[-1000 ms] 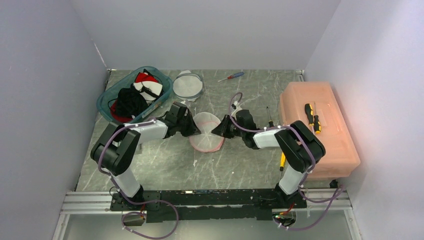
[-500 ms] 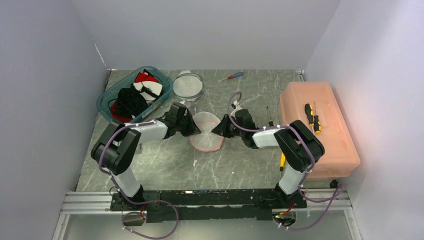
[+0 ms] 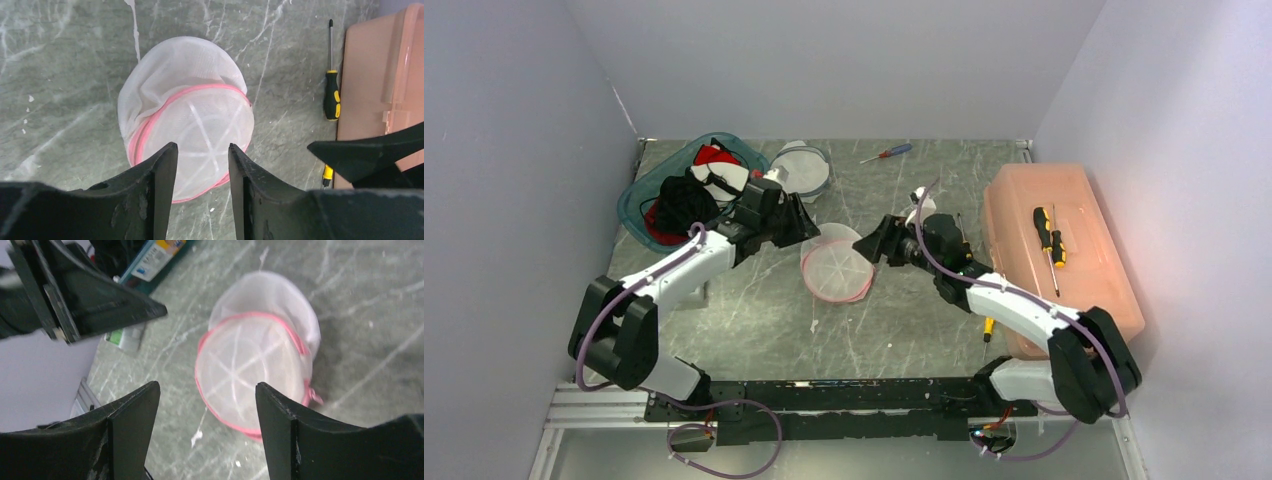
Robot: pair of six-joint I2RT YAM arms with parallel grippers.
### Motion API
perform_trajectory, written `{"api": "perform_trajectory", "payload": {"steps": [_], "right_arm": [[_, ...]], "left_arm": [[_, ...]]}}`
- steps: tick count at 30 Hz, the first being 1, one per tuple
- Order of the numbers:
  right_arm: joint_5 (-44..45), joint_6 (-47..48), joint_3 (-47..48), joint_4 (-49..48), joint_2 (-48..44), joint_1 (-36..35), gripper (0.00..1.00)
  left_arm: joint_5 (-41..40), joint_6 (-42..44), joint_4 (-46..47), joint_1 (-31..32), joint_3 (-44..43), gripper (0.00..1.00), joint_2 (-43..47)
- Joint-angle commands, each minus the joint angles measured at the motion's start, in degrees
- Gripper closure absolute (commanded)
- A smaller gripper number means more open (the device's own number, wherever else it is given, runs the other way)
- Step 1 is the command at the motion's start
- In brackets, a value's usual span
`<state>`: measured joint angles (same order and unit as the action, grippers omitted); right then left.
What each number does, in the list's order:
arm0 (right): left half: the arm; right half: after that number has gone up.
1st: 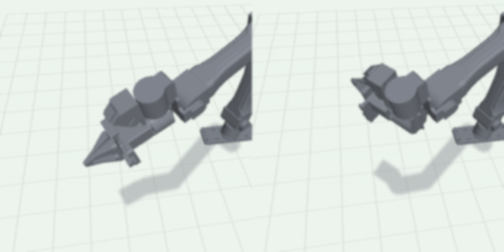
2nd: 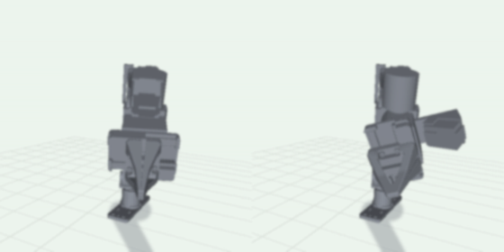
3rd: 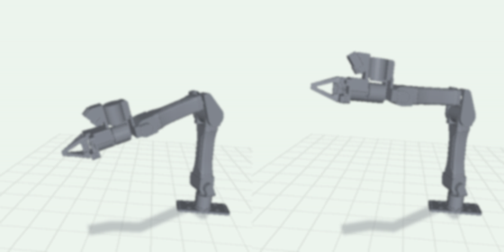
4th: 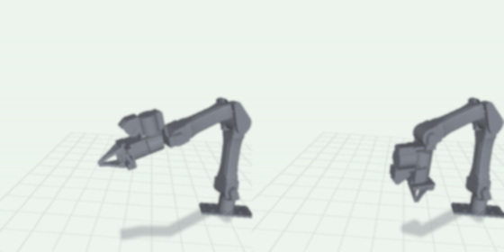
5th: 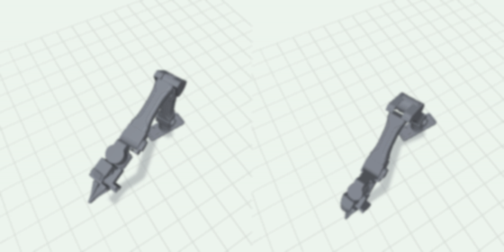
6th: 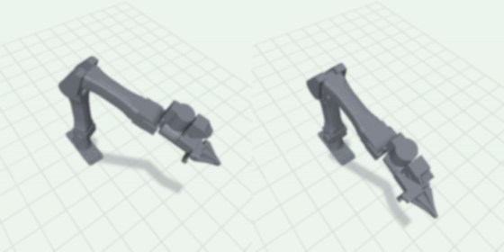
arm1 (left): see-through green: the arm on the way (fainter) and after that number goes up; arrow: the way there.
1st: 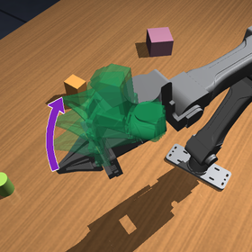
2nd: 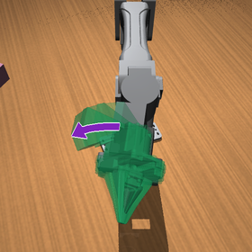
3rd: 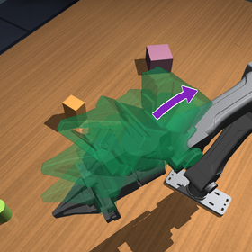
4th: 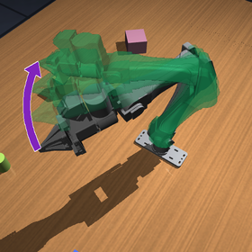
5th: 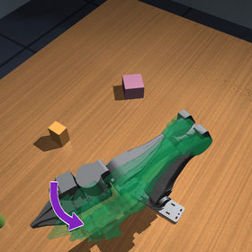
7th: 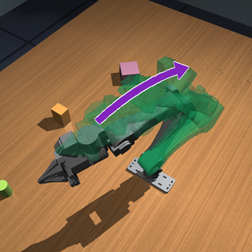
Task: Unzip the laundry bag and remove the bra
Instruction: Reset both arms
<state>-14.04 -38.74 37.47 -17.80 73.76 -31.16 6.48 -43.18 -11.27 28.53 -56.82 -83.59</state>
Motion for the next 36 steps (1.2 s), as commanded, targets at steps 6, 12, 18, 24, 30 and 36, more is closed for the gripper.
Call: {"api": "perform_trajectory", "payload": {"steps": [6,12,18,24,30,36], "right_arm": [[0.24,4.38,-12.56,0.92,-7.27,-2.73,0.28],[7.42,5.99,-12.58,0.43,-4.20,-10.30,0.32],[9.20,5.30,-11.67,-3.04,2.55,-11.44,0.38],[11.33,6.07,-9.66,-3.56,7.30,-11.42,0.42],[17.72,6.33,-8.51,-3.23,10.42,-11.03,0.50],[17.43,6.58,-3.99,-4.19,14.94,-9.49,0.51]], "left_arm": [[3.89,1.52,-0.28,-0.67,4.34,0.48,8.46],[0.53,1.65,-6.18,-0.67,7.95,0.48,19.59],[-2.87,2.71,-12.17,-0.61,9.19,0.49,27.54],[-3.70,3.44,-15.81,-0.72,10.31,0.49,30.97],[-6.30,4.51,-20.36,-0.65,9.09,0.49,35.71],[-8.51,4.93,-22.15,-0.70,10.04,0.49,38.29]]}}
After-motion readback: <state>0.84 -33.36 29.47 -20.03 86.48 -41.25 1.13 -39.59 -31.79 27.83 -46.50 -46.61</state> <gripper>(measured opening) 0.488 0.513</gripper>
